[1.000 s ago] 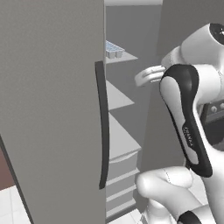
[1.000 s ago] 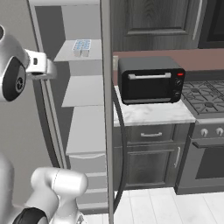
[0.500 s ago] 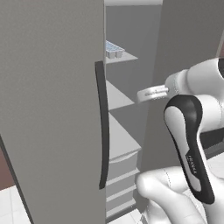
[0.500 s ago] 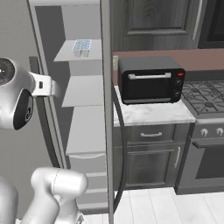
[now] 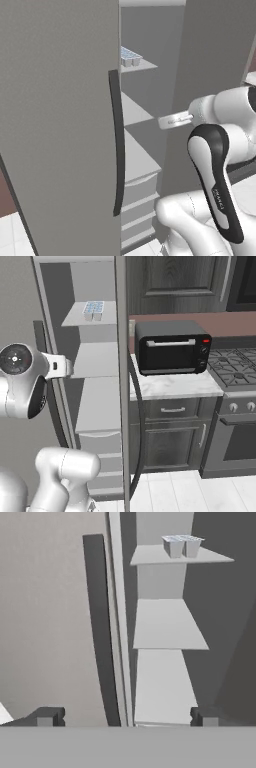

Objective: The ice cube tray has been filled with water. Take the tray and place it in the freezer to make ice. Close the freezer door after placing the tray.

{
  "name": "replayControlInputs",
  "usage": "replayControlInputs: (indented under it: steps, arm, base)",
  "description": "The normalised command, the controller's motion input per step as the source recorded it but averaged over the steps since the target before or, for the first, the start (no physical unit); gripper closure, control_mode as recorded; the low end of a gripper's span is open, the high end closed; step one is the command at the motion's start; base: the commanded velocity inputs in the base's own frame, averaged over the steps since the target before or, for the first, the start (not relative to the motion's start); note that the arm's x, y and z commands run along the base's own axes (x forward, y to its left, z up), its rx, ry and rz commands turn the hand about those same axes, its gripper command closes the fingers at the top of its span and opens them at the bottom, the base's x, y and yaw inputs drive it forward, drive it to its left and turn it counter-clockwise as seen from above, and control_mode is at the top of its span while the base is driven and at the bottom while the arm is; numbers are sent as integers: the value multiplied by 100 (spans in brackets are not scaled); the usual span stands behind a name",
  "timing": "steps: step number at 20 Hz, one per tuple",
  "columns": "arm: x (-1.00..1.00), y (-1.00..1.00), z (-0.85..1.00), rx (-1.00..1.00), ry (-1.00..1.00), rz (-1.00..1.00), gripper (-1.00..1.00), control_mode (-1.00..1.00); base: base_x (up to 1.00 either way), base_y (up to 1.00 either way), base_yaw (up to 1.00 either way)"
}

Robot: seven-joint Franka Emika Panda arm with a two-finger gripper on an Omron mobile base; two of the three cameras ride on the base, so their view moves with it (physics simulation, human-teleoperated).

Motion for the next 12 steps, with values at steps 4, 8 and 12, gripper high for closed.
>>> replayControlInputs:
  steps: [4, 8, 12]
  arm:
    - [0, 0, 0, 0, 0, 0, -100, 100]
    - [0, 0, 0, 0, 0, 0, -100, 100]
    - [0, 0, 0, 0, 0, 0, -100, 100]
  base:
    - [-71, -29, 6]
    - [-51, -40, 8]
    - [-10, -36, 17]
